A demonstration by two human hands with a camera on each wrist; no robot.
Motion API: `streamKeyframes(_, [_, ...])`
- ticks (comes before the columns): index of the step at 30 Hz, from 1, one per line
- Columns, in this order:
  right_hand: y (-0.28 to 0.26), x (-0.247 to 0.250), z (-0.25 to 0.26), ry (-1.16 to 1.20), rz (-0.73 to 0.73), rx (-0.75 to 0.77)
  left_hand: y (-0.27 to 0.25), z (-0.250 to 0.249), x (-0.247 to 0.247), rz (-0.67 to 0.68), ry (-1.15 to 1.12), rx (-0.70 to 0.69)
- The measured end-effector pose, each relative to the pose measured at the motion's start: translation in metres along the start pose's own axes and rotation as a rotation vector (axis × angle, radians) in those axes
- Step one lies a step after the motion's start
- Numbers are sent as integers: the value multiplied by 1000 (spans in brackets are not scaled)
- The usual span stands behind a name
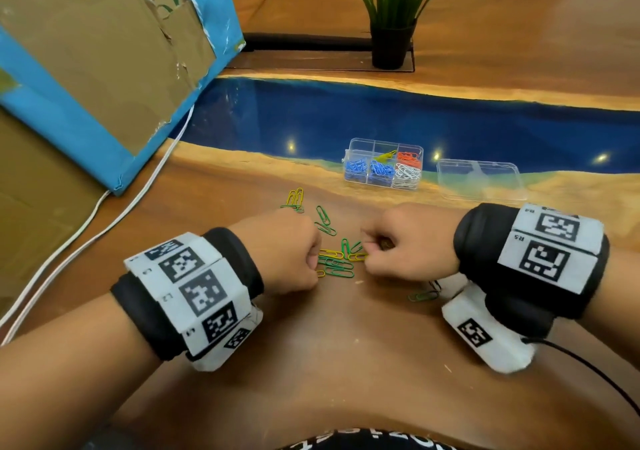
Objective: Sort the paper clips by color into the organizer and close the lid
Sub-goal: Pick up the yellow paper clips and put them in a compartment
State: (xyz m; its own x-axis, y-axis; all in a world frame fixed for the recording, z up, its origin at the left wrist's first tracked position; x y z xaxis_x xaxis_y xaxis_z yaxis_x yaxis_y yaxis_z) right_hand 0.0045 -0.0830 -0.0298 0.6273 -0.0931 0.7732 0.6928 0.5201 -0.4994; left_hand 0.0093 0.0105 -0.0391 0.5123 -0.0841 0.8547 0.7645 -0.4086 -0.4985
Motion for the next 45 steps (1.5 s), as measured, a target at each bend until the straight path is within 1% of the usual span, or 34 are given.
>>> streamKeyframes(2, [2, 2, -5, 187, 16, -8, 0, -2, 0, 12, 23, 13])
streamKeyframes(4, [5, 0, -11, 508, 71, 5, -1, -6, -1, 19, 57, 14])
streamKeyframes(5, [6, 1, -15, 645, 75, 12, -1, -7, -1, 21, 70, 16])
streamKeyframes(7, [10, 7, -27, 822, 22, -5, -1, -8, -4, 37, 81, 10])
streamKeyframes(10, [15, 22, -47, 940, -88, -72, 1, -9, -6, 62, 52, -32])
streamKeyframes(14, [17, 53, -70, 956, -218, -165, 7, -8, 6, 30, -152, -102])
streamKeyframes(17, [18, 75, -79, 1004, -292, -227, 17, -10, 25, -28, -383, -140])
streamKeyframes(20, [24, 92, -89, 1015, -358, -276, 35, -6, 42, -72, -642, -115])
streamKeyframes(22, [28, 98, -90, 1022, -370, -306, 50, -1, 54, -108, -794, -66])
streamKeyframes(24, [32, 99, -89, 1031, -368, -344, 65, -1, 69, -135, -888, -30])
streamKeyframes(28, [36, 104, -88, 1015, -384, -354, 95, -2, 100, -204, -917, 8])
streamKeyframes(32, [33, 103, -89, 1084, -400, -338, 118, -5, 112, -238, -805, 33])
streamKeyframes(34, [31, 103, -92, 1102, -405, -318, 126, -9, 114, -246, -790, 33])
streamKeyframes(36, [30, 104, -96, 1114, -413, -285, 132, -15, 115, -250, -817, 30])
streamKeyframes(42, [18, 100, -112, 1102, -442, -294, 143, -34, 109, -204, -1001, 62])
streamKeyframes(45, [9, 98, -117, 1082, -456, -272, 143, -39, 107, -203, -1052, 45])
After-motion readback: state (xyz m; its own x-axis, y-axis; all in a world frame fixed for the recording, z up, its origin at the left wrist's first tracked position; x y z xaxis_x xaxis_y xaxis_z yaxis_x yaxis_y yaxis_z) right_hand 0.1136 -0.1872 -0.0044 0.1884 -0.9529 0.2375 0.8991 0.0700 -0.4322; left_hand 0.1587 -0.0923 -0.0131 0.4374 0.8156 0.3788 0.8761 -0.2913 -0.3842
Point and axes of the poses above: each hand's wrist, its own y-axis towards the middle knuckle, its own x-axis out of the back of the hand, z = x × y, the point moved 9 cm from there along y, towards the middle knuckle, and after that the axes turned 7 degrees about z, right-handed, at the moved point
